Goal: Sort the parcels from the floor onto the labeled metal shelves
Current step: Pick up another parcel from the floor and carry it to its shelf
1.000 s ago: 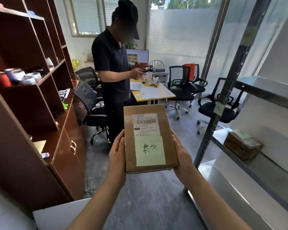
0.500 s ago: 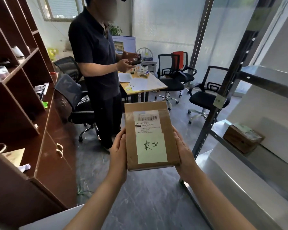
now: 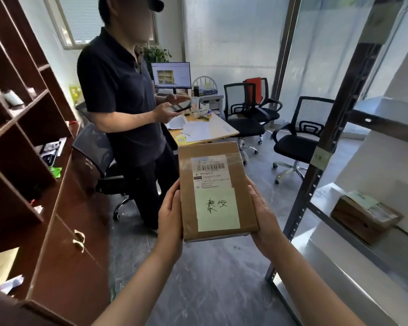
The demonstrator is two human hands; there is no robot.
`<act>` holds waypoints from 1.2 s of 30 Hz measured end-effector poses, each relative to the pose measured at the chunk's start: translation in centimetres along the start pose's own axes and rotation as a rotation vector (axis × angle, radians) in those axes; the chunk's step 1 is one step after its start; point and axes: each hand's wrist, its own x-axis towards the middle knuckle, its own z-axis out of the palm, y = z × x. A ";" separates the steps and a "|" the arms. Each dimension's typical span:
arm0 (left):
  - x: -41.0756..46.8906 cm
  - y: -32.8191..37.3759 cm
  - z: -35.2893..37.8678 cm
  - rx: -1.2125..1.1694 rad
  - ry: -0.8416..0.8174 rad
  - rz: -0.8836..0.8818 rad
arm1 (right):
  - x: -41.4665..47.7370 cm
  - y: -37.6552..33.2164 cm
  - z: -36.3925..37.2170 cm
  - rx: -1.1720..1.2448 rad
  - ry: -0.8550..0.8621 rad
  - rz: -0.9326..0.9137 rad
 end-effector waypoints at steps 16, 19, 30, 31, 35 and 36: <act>5.6 -2.1 10.5 0.007 -0.151 -0.031 | 5.8 -2.8 -8.4 -0.041 0.162 -0.052; 6.1 -2.4 11.5 0.004 -0.185 -0.037 | 5.9 -3.2 -9.2 -0.023 0.201 -0.045; 9.5 -4.0 13.9 0.001 -0.253 -0.087 | 7.4 -3.7 -10.7 -0.027 0.286 -0.052; 9.9 -4.0 14.0 0.001 -0.267 -0.098 | 7.7 -3.7 -10.7 -0.028 0.300 -0.054; 12.1 -4.0 14.3 -0.012 -0.320 -0.115 | 8.9 -3.6 -10.1 -0.044 0.362 -0.066; 12.8 -4.1 14.3 -0.012 -0.338 -0.117 | 9.2 -3.6 -9.9 -0.050 0.380 -0.068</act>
